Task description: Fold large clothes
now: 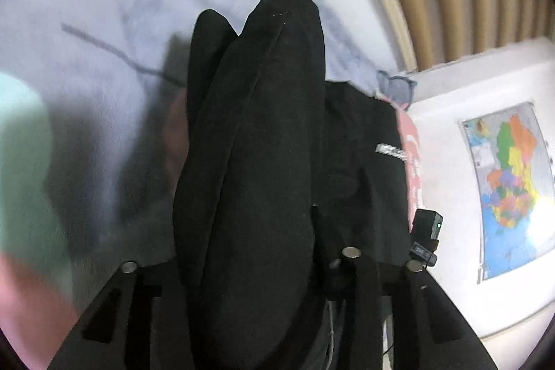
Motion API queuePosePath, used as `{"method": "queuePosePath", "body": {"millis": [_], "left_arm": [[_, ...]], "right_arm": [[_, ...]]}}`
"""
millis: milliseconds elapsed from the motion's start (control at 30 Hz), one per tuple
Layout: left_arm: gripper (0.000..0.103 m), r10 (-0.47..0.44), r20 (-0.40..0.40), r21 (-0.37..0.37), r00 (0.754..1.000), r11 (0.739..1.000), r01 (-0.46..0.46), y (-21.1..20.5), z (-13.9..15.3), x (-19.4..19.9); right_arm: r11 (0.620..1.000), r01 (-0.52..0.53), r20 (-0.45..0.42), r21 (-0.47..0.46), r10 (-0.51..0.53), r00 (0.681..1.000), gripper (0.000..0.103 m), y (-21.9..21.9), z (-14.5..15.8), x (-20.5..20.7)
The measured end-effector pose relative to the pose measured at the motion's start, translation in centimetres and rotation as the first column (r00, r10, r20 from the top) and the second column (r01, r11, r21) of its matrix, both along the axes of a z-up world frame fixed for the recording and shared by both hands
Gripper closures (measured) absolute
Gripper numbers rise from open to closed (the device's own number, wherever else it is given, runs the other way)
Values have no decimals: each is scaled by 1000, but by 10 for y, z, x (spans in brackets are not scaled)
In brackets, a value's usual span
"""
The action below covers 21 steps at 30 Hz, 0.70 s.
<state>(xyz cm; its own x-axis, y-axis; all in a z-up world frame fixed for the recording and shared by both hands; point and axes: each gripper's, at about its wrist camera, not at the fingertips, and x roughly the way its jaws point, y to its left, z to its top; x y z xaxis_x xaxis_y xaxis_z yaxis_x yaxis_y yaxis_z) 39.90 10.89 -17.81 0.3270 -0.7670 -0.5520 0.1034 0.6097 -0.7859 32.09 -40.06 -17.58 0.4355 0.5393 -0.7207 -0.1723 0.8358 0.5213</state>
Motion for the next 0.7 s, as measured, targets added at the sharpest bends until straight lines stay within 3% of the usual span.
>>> {"method": "queuePosePath", "body": {"millis": [67, 167, 467, 600, 700], "left_arm": [[66, 8, 50, -12, 999, 1000, -8, -4, 19, -15], [67, 13, 118, -44, 993, 999, -8, -10, 57, -43], [66, -5, 245, -40, 970, 999, 15, -13, 164, -144], [66, -11, 271, -50, 963, 998, 25, 6, 174, -192], [66, -16, 256, -44, 967, 999, 28, 21, 162, -220]], "right_arm": [[1000, 9, 57, -1, -9, 998, 53, 2, 19, -14], [999, 18, 114, -26, -14, 993, 59, 15, 50, -38], [995, 1, 199, -99, 19, 980, 61, 56, 147, -131], [991, -7, 198, -133, 33, 980, 61, 56, 167, -157], [988, -14, 166, -152, 39, 985, 61, 63, 166, -160]]}}
